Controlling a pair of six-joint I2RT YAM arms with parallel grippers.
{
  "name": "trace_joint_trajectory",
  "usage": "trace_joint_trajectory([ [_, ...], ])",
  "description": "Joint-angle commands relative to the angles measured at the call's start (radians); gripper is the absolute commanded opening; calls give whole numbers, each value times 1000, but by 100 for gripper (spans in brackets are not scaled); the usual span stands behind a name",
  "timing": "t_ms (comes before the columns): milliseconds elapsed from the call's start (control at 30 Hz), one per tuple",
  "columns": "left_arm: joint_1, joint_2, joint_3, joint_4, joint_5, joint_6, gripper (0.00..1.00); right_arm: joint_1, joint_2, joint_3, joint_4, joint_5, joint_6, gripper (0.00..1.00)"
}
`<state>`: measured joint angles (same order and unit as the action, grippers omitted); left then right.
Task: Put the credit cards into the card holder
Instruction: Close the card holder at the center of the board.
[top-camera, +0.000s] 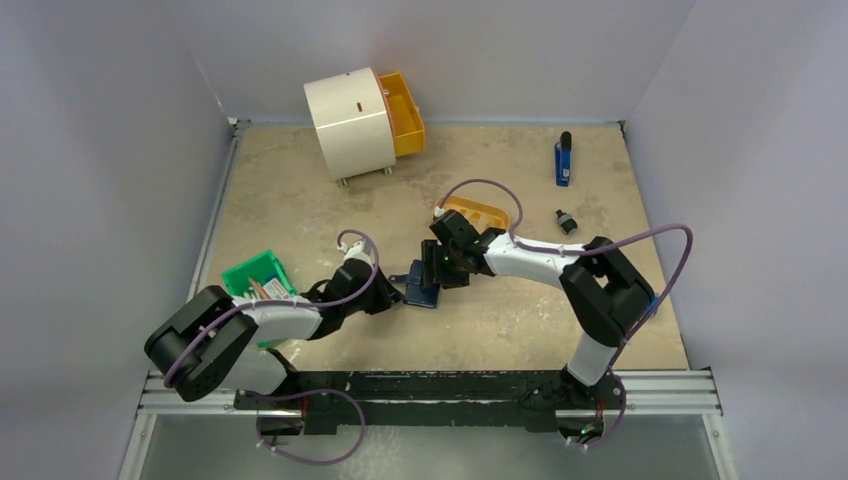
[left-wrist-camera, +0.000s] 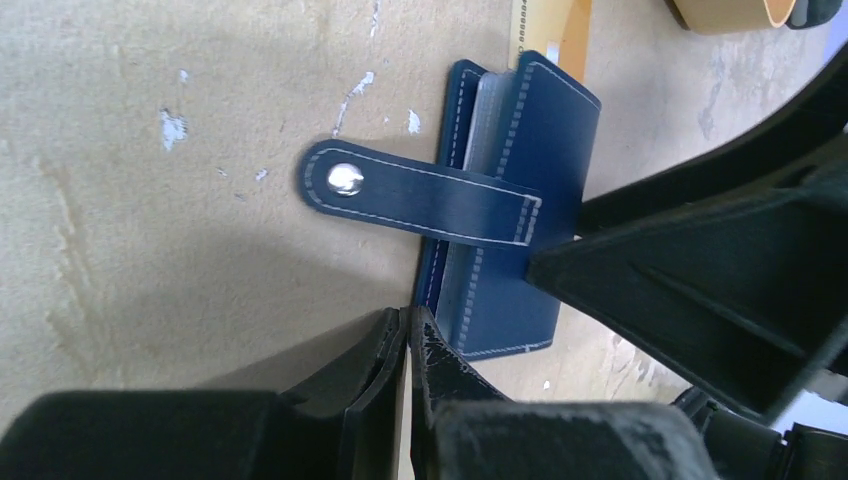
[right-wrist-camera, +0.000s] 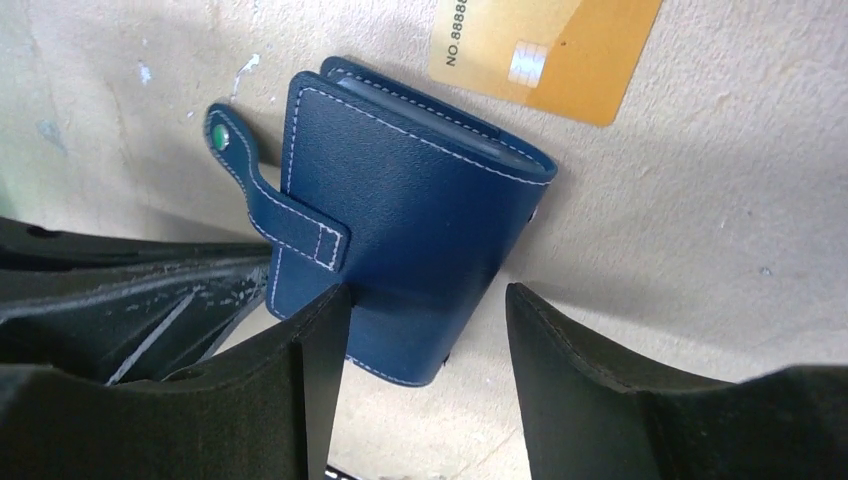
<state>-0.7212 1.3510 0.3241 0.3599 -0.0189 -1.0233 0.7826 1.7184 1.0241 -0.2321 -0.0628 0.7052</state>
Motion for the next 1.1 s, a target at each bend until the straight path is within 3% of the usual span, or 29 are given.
trace_joint_trajectory([
  [0,-9,23,-19,34,48,-6,6,0,35,44,-4,13,-36,60],
  [167,-9,-28,-17,-27,28,0,6,2,80,64,-38,37,-57,60],
  [367,-9,-231,-13,-213,-54,16,7,4,93,61,-53,50,-60,60],
  [500,-8,-318,23,-247,-74,27,8,4,86,60,-52,51,-61,60],
  [767,-9,-118,154,-131,-12,79,6,4,92,67,-42,38,-58,60],
  [1067,-7,-2,156,-60,-13,63,5,4,86,73,-39,29,-54,60],
])
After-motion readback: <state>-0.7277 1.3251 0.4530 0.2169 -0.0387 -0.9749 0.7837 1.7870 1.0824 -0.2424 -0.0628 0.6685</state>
